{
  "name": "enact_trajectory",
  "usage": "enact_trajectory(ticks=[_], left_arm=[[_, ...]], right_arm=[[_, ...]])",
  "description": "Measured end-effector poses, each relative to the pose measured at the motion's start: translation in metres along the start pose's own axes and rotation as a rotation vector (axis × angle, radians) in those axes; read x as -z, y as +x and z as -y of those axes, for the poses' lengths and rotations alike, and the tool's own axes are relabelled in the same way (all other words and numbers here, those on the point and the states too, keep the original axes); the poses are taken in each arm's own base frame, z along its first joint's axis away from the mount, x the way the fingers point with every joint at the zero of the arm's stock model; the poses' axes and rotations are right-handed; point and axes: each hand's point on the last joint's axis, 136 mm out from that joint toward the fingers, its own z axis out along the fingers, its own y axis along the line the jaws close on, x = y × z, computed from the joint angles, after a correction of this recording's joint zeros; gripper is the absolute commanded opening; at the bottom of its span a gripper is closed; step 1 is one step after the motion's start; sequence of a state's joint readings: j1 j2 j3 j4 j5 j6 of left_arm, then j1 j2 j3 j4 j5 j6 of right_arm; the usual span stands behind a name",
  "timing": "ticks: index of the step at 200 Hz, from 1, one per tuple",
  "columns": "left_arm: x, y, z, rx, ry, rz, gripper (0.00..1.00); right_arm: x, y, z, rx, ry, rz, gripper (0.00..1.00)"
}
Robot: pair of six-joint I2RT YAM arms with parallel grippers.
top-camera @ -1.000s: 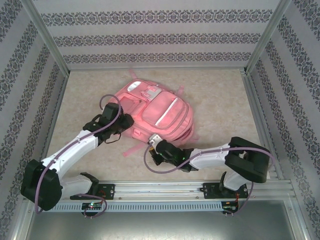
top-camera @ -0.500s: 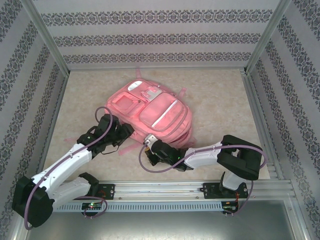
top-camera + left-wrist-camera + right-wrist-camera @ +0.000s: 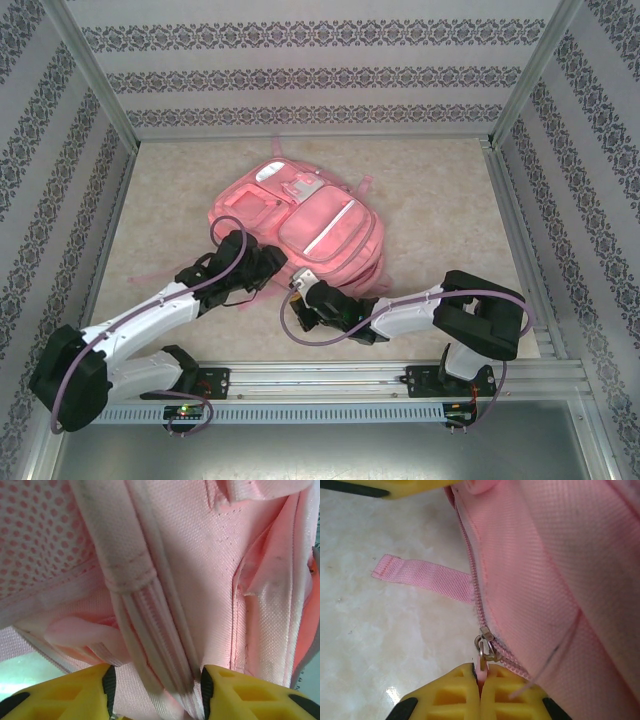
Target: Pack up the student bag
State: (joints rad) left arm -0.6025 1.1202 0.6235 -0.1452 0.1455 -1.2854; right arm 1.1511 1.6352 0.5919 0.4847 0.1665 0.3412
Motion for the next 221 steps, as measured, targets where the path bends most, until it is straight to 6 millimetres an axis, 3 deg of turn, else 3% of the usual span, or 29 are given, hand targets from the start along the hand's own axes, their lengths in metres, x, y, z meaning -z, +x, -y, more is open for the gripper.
enact_trajectory(ticks=[58, 109, 221], left_arm=[[-0.005, -0.007, 0.010, -0.044, 0.034, 0.041, 0.16], [-0.005, -0.009, 0.009, -0.048, 0.033, 0.052, 0.10], [-0.002, -0.010, 0.009, -0.059, 0.039, 0.063, 0.10]], right_arm=[[0.003, 0.002, 0.004, -0.010, 0.006, 0.005, 0.00], [0.012, 0.008, 0.011, -0.026, 0.024, 0.005, 0.00], [0.037, 0.021, 0.027, -0.024, 0.069, -0.013, 0.00]])
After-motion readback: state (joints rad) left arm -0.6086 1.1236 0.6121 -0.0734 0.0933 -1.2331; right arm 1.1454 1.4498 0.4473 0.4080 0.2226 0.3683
